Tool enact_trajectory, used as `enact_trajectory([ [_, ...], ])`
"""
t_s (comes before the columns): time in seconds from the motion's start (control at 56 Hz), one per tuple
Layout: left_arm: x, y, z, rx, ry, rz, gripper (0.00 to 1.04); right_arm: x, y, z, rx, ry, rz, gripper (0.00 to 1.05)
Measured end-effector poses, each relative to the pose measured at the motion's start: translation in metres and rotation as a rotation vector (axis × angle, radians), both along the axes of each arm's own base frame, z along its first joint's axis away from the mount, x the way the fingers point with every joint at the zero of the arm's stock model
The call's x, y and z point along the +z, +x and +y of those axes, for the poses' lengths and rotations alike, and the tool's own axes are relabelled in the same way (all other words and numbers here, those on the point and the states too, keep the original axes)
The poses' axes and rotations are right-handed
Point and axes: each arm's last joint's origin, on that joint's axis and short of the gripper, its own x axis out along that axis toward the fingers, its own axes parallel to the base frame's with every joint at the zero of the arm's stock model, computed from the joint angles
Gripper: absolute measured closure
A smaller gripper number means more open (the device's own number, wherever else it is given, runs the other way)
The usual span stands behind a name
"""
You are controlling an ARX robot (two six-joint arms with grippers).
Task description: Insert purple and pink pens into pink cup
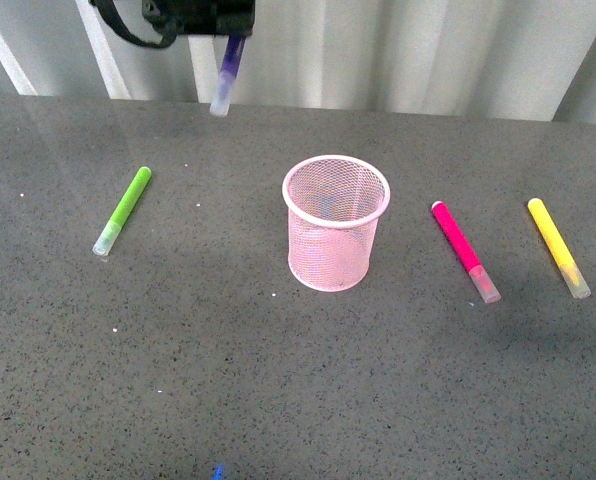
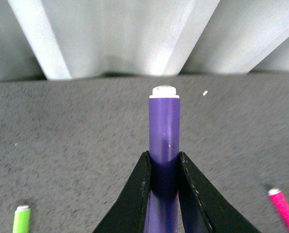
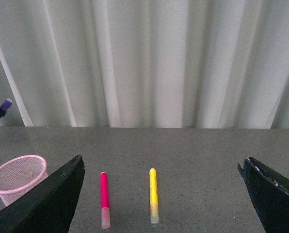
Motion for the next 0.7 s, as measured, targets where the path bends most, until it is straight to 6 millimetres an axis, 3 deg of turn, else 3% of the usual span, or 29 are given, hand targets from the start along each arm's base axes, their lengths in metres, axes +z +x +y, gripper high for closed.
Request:
enact_trajectory([
  [0.125, 0.021, -0.018, -0.002, 0.018, -0.18, -0.135, 0.92, 0.0, 0.0, 0.0, 0.0, 0.0, 0.0, 0.07],
  [0.268, 0.026, -0.042, -0.01, 0.023, -0.307, -0.231, 0.92, 0.0, 0.0, 0.0, 0.0, 0.0, 0.0, 0.07],
  [0.5, -0.011, -0.092, -0.036, -0.029, -0.483, -0.279, 0.92, 0.0, 0.0, 0.0, 0.0, 0.0, 0.0, 0.07],
  [0.696, -0.031, -0.094, -0.049, -0.028, -0.509, -0.307, 0.92, 0.0, 0.0, 0.0, 0.0, 0.0, 0.0, 0.07],
])
